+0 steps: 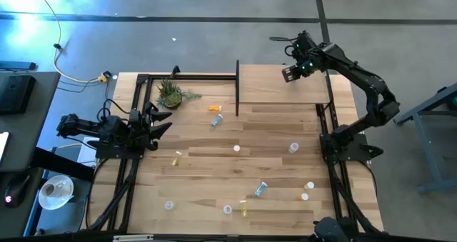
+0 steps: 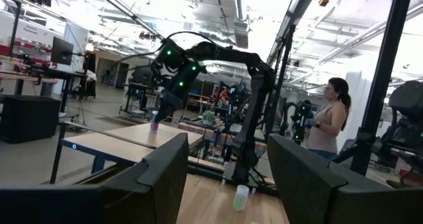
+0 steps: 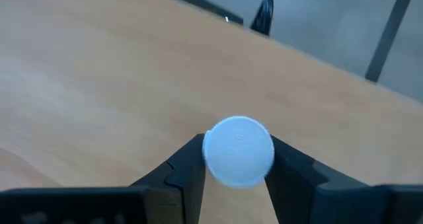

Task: Pick and place medicine bottles onto shelf by color
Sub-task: Put the right blue pill bottle on the shelf, then put the left yellow pill bottle on the shelf

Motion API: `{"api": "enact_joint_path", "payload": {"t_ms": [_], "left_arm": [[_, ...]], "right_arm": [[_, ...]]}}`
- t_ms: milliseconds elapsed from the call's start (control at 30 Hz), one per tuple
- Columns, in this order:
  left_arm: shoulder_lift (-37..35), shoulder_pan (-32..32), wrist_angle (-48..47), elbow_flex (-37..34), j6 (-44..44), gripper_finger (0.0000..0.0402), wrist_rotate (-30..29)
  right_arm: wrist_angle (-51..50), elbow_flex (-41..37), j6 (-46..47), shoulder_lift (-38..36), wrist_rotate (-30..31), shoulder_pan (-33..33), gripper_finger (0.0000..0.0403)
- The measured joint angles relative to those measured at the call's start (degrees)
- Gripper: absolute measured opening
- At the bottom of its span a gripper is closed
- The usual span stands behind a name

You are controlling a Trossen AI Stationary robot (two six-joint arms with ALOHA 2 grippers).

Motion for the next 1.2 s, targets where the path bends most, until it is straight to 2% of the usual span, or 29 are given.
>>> {"api": "enact_joint_path", "payload": {"t_ms": [267,767,1067,1200], "left_arm": [[0.0,0.0,0.0,0.0,0.0,0.0197,0.0],[0.0,0.0,0.0,0.0,0.0,0.0197,0.0],[0.0,0.0,0.0,0.0,0.0,0.0197,-0.1],[0.0,0.0,-1.3,1.7,0.0,0.0197,-2.2]], "right_arm": [[0.9,0.1,-0.1,-0.2,0.0,0.0,0.0165],[6.1,0.2,-2.9,-4.5,-0.1,0.0,0.0168],[9.5,0.3,-5.6,-9.6,-5.4,0.5,0.0168],[9.6,0.3,-7.3,-11.9,-6.6,2.7,0.0168]]}}
